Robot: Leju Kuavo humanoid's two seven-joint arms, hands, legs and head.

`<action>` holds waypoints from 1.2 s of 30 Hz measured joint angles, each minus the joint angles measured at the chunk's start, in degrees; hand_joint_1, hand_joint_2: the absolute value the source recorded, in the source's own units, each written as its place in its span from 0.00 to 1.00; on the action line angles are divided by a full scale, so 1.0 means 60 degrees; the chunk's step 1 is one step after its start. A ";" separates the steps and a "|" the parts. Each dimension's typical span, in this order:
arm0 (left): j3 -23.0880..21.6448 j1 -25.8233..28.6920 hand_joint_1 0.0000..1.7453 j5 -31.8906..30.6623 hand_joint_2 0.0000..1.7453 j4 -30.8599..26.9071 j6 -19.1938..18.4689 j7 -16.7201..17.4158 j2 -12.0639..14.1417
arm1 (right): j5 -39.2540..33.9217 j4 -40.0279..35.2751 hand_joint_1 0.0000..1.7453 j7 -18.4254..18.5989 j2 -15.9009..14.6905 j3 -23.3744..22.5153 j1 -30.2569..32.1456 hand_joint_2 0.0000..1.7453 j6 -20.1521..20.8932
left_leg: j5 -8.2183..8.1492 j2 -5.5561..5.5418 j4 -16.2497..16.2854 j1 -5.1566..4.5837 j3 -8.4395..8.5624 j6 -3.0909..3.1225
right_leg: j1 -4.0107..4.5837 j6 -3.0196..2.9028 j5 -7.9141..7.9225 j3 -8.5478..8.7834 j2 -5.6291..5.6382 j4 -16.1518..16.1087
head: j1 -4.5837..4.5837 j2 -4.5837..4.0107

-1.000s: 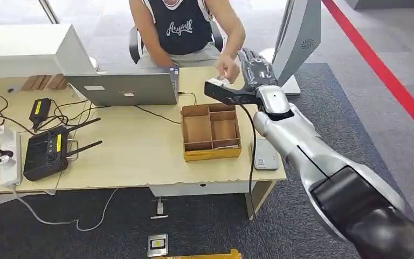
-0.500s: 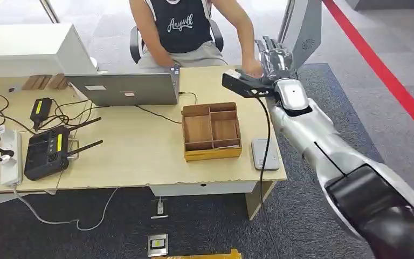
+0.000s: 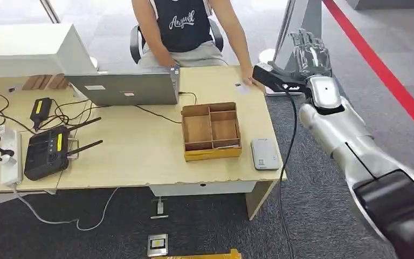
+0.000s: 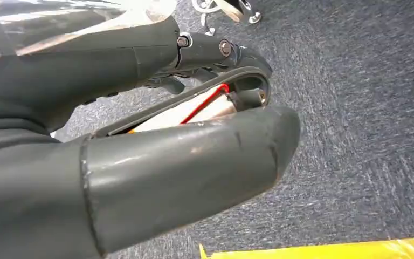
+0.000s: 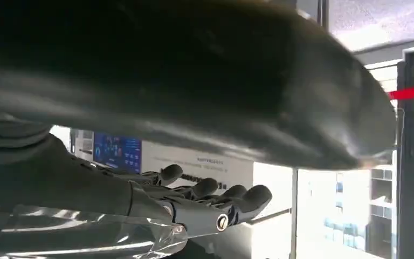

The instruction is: Pass the card to the sensor for recognition and then transmit it.

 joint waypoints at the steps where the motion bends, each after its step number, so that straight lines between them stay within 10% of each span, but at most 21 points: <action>1: 0.0000 0.0003 0.00 0.0000 0.00 0.0000 0.0000 0.0000 0.0000 | -0.0015 -0.0048 0.00 0.0000 -0.0055 -0.0018 0.0018 0.00 0.0000 | 0.0000 0.0001 0.0000 0.0000 -0.0001 0.0000 | 0.0000 0.0000 0.0000 0.0000 0.0001 0.0000 | 0.0000 0.0000; 3: 0.0003 -0.0011 0.00 0.0000 0.00 0.0000 0.0000 0.0000 0.0000 | -0.0015 -0.0066 0.00 -0.0004 -0.0128 -0.0044 0.0042 0.00 0.0000 | -0.0001 0.0007 0.0000 -0.0002 0.0003 0.0000 | -0.0002 0.0002 0.0002 -0.0001 0.0007 0.0000 | -0.0004 0.0000; 4: 0.0000 -0.0023 0.00 0.0000 0.00 0.0000 0.0000 0.0000 0.0000 | -0.0022 -0.0106 0.00 -0.0004 -0.0183 -0.0069 0.0075 1.00 0.0000 | -0.0001 0.0007 0.0000 -0.0003 0.0003 0.0000 | -0.0003 0.0003 0.0003 -0.0001 0.0009 -0.0001 | 0.0000 0.0000; 18: 0.0000 -0.0023 0.00 0.0102 0.00 0.0000 0.0080 0.0175 0.0011 | -0.1217 -0.3671 0.00 -0.0739 -0.1239 -0.0845 0.3191 1.00 0.0120 | -0.0010 0.0000 -0.0002 0.0001 -0.0001 0.0009 | 0.0000 0.0002 0.0001 0.0005 0.0000 -0.0005 | 0.0000 0.0000; 36: 0.0003 -0.0039 0.00 0.0372 0.00 0.0000 0.0168 0.0350 -0.0007 | -0.0987 -0.6226 0.00 -0.1978 -0.0845 -0.0393 0.4659 1.00 0.0331 | -0.0004 0.0002 -0.0002 0.0002 -0.0005 0.0002 | 0.0002 0.0001 0.0001 0.0001 0.0001 -0.0005 | 0.0000 0.0000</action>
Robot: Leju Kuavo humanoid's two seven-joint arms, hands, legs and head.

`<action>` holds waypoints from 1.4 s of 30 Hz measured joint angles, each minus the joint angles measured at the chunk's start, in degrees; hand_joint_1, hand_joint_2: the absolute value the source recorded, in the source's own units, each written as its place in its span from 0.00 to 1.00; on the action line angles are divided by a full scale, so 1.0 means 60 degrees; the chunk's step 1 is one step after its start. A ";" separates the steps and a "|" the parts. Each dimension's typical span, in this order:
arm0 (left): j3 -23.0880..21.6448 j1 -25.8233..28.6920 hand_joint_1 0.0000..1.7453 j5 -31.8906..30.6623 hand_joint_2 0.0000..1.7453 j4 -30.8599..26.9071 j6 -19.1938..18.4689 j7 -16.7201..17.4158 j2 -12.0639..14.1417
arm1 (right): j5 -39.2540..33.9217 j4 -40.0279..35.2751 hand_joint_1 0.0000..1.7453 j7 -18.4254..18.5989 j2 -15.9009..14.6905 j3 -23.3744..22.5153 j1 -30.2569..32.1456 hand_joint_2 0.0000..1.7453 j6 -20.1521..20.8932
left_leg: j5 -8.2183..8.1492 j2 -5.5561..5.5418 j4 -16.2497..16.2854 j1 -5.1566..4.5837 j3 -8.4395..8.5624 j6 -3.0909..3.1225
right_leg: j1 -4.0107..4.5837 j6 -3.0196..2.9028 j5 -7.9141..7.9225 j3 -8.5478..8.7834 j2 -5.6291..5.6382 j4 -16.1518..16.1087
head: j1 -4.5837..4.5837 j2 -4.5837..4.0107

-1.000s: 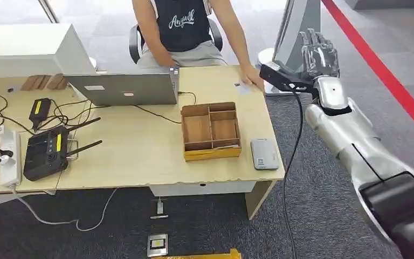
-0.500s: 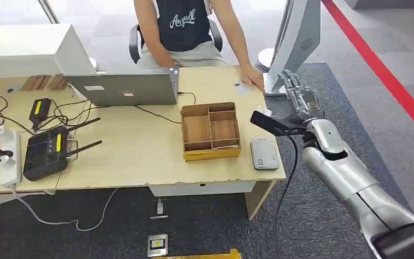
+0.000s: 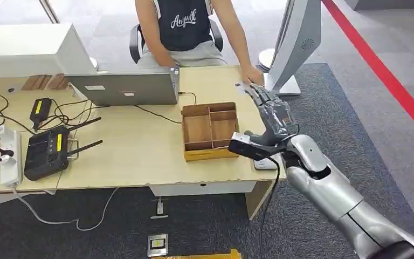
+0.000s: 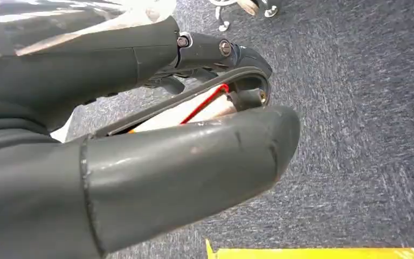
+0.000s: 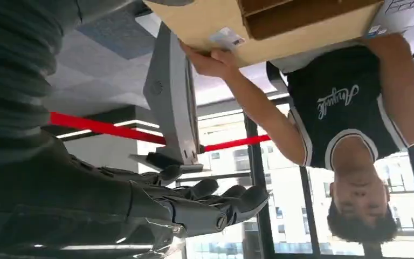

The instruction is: Pass the card to the sensor for recognition and then transmit it.

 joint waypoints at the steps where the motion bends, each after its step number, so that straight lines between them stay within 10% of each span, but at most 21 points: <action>1: 0.0000 0.0000 0.00 0.0004 0.00 0.0000 0.0011 0.0022 0.0000 | 0.0000 0.0000 0.00 -0.0047 0.0044 0.0033 0.0033 1.00 -0.0004 | 0.0000 0.0000 0.0000 0.0000 0.0001 0.0000 | 0.0000 0.0000 0.0000 0.0000 0.0000 0.0000 | 0.0004 0.0000; 42: -0.0004 -0.0015 0.00 0.0135 0.00 -0.0004 -0.0036 -0.0033 0.0004 | 0.0262 0.2670 0.00 -0.0127 0.1934 0.1610 -0.0055 1.00 0.0284 | 0.0000 0.0000 -0.0003 0.0002 -0.0002 -0.0001 | 0.0003 -0.0005 -0.0003 -0.0003 0.0000 0.0001 | 0.0004 0.0000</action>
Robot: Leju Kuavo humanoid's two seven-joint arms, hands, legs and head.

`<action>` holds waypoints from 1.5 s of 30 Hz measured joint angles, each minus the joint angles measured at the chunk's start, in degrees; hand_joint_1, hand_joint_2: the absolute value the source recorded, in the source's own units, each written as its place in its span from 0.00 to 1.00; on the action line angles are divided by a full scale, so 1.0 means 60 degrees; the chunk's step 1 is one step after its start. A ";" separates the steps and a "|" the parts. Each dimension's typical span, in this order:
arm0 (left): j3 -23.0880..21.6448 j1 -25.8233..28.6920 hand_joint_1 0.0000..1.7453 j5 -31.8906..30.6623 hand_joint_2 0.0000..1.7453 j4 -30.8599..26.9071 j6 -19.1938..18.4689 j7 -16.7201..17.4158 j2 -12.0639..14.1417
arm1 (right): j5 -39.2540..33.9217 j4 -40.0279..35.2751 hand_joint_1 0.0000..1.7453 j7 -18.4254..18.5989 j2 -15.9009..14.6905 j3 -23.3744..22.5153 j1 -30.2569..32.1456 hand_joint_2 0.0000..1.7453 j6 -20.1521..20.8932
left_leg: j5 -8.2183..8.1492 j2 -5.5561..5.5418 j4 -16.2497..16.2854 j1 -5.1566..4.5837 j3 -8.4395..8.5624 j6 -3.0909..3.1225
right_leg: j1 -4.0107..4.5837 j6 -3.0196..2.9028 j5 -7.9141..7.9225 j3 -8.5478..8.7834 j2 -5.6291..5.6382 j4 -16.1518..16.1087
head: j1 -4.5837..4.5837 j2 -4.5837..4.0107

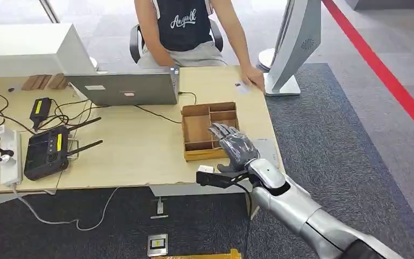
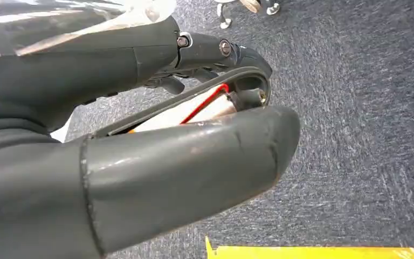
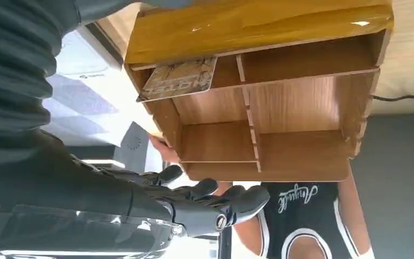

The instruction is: Pass the card to the sensor for recognition and then transmit it.

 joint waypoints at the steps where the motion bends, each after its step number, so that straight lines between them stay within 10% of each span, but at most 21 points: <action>1: 0.0000 0.0000 0.00 0.0000 0.00 0.0000 0.0000 0.0000 0.0000 | 0.0000 0.0044 0.00 0.0000 0.0015 0.0000 -0.0007 1.00 0.0000 | 0.0000 0.0000 0.0000 0.0000 0.0000 0.0000 | 0.0000 0.0000 0.0000 0.0000 0.0000 0.0000 | -0.0004 0.0000; 45: -0.0142 -0.0001 0.00 -0.0051 0.00 0.0000 0.0018 -0.0117 0.0000 | -0.0120 0.1621 0.00 0.0495 0.0211 -0.0670 -0.0495 1.00 -0.1093 | 0.0001 0.0000 0.0001 -0.0001 0.0001 0.0000 | -0.0001 0.0001 0.0002 0.0001 0.0000 0.0000 | 0.0000 0.0000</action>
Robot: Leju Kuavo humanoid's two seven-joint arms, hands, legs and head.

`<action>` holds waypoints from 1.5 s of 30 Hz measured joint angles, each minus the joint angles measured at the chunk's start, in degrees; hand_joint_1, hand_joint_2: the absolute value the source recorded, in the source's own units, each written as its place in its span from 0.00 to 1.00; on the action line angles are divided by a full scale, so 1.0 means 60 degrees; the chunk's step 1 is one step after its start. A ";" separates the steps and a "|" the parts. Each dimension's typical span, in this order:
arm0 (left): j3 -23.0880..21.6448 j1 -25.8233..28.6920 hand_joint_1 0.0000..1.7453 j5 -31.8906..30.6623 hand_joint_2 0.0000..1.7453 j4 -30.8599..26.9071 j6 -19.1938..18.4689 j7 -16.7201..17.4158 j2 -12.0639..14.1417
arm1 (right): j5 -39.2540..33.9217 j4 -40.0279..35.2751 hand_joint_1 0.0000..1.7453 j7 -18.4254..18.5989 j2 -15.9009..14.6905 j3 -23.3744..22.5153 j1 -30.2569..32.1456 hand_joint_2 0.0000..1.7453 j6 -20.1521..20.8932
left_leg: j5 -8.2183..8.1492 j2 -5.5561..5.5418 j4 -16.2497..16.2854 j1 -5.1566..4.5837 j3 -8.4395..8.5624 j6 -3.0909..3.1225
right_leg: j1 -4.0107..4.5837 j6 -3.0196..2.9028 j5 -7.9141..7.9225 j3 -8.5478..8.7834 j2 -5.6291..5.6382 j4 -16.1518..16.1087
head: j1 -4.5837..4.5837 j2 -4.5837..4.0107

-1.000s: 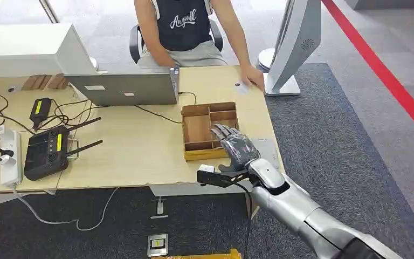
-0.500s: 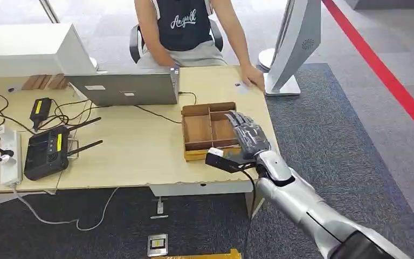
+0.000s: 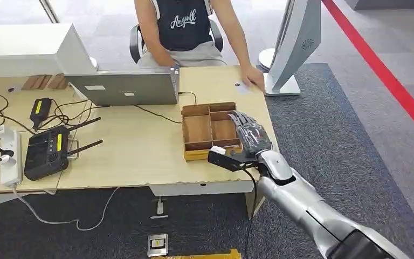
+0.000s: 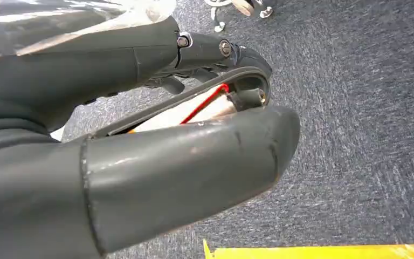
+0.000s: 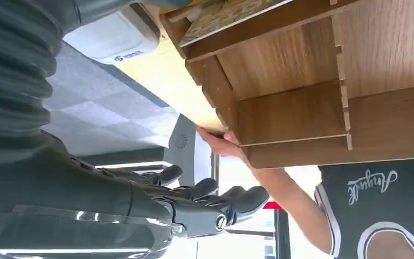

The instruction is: Pass the card to the sensor for recognition and then transmit it.

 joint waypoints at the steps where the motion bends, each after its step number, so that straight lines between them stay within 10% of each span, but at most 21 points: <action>1: 0.0000 0.0001 0.00 0.0000 0.00 0.0000 0.0000 0.0000 0.0000 | 0.0000 0.0022 0.00 0.0000 0.0004 -0.0004 -0.0002 1.00 0.0000 | 0.0000 0.0000 0.0000 0.0000 0.0000 0.0000 | 0.0000 0.0000 0.0000 0.0000 0.0000 0.0000 | 0.0000 0.0000; 45: -0.0015 -0.0005 0.00 0.0073 0.00 -0.0007 0.0091 0.0040 -0.0011 | -0.0055 0.1337 0.00 -0.0652 0.0962 0.0131 -0.0263 1.00 0.0430 | 0.0001 0.0000 0.0000 0.0000 0.0000 -0.0001 | 0.0000 0.0000 0.0000 -0.0001 0.0001 0.0000 | 0.0000 0.0000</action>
